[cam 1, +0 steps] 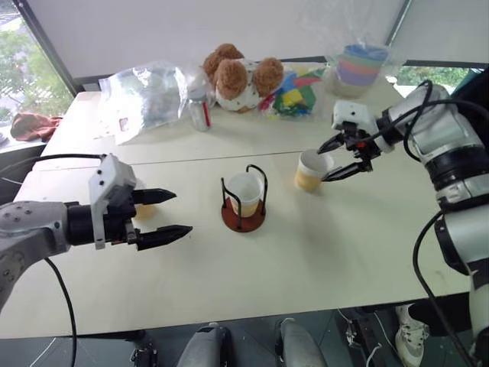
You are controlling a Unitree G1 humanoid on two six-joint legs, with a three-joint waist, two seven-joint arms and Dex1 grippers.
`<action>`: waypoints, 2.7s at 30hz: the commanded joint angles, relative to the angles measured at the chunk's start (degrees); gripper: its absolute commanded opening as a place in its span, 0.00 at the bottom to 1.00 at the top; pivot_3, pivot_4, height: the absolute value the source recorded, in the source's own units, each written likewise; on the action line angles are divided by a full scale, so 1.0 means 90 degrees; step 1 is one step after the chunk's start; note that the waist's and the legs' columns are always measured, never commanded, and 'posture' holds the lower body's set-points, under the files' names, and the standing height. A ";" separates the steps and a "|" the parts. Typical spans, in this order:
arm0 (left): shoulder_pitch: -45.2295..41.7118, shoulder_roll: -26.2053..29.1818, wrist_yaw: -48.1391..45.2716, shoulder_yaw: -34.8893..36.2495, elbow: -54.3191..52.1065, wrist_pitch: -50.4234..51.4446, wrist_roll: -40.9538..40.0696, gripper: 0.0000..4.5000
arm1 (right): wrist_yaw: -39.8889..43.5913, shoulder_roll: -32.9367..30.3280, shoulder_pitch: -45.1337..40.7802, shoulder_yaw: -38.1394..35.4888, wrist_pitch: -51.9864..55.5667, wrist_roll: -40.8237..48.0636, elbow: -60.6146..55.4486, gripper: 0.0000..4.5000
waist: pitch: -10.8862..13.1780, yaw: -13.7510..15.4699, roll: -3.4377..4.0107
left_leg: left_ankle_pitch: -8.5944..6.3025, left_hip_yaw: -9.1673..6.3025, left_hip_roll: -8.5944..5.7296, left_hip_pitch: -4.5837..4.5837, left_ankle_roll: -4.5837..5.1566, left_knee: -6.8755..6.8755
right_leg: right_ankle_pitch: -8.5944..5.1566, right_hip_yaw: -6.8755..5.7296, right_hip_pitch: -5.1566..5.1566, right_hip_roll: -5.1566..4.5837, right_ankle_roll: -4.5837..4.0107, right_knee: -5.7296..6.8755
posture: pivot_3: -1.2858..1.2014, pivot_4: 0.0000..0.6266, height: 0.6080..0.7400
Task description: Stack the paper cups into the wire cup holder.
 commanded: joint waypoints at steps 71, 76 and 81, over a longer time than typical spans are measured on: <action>0.0154 -0.0160 -0.0037 0.0118 -0.0193 -0.0164 0.0286 1.00 | 0.0472 0.0556 -0.1258 0.1173 -0.0368 0.2203 -0.2458 0.02 | 0.0006 0.0023 -0.0009 | -0.0003 -0.0014 0.0001 0.0000 0.0004 0.0006 | -0.0001 -0.0006 -0.0001 -0.0006 -0.0001 0.0007 | 0.52 0.24 1.00; 0.0139 -0.0180 -0.0023 0.0091 -0.0190 -0.0182 0.0299 1.00 | 0.0472 0.0627 -0.1193 0.1101 -0.0334 0.2141 -0.2465 0.33 | 0.0005 0.0016 -0.0009 | -0.0003 -0.0014 0.0001 0.0000 0.0004 0.0006 | -0.0001 -0.0006 0.0000 -0.0006 -0.0001 0.0007 | 0.52 0.24 1.00; 0.0016 -0.0192 -0.0064 -0.0040 -0.0111 -0.0256 0.0374 1.00 | 0.0472 0.0641 -0.1224 0.0767 -0.0078 0.2136 -0.2284 0.68 | 0.0005 0.0022 -0.0009 | -0.0003 -0.0014 0.0001 0.0000 0.0003 0.0007 | 0.0000 -0.0006 -0.0001 -0.0006 -0.0001 0.0007 | 0.52 0.24 1.00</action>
